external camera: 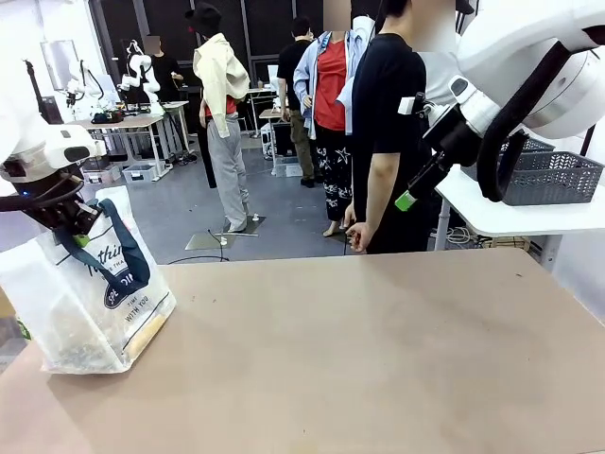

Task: Transfer purchased items from the store into the shopping bag.
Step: Move the Reusable shopping bag to the right side of the table.

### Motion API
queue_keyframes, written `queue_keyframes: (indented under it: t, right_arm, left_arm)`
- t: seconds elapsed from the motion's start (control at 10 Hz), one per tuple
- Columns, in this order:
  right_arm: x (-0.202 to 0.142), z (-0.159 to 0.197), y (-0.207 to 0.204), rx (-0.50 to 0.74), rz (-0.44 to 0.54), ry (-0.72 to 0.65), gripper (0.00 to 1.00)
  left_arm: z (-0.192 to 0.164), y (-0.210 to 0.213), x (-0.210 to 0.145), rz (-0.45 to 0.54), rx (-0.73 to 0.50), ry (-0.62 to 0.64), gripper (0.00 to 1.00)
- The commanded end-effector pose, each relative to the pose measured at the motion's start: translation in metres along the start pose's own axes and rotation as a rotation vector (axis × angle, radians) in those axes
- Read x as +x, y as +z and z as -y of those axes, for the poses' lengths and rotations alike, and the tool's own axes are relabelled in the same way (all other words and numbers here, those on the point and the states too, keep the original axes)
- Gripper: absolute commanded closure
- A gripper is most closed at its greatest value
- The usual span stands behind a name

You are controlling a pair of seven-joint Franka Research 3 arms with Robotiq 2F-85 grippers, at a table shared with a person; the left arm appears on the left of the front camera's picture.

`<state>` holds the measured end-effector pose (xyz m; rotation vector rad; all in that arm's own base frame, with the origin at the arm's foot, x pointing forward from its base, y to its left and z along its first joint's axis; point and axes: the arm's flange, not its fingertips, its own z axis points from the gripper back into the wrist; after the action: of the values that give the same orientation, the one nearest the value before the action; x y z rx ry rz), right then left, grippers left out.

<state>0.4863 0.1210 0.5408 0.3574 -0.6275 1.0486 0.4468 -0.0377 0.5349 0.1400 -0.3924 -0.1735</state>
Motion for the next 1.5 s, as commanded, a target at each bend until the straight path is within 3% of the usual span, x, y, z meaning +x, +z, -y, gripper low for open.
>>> queue_keyframes:
  t: [0.0,0.1,0.2,0.6,0.7,1.4]
  right_arm:
    - [0.002,0.001,0.000,-0.014,-0.011,-0.011,0.00]
    - [0.002,0.001,0.000,-0.014,-0.011,-0.011,0.00]
    - [0.002,0.001,0.000,-0.014,-0.011,-0.011,0.00]
    - [0.002,0.001,0.000,-0.014,-0.011,-0.011,0.00]
    - [0.002,0.001,0.000,-0.014,-0.011,-0.011,0.00]
    - [0.002,0.001,0.000,-0.014,-0.011,-0.011,0.00]
  left_arm:
    - [-0.001,0.001,0.001,0.003,0.001,0.001,1.00]
    - [-0.001,0.001,0.001,0.003,0.001,0.001,1.00]
    - [0.000,0.000,0.000,0.000,0.000,0.000,0.89]
    - [0.008,0.006,0.006,-0.009,0.013,-0.014,0.09]
    - [0.008,0.010,0.006,-0.008,0.027,-0.016,0.00]
    - [0.012,0.032,0.008,0.013,0.049,-0.040,0.00]
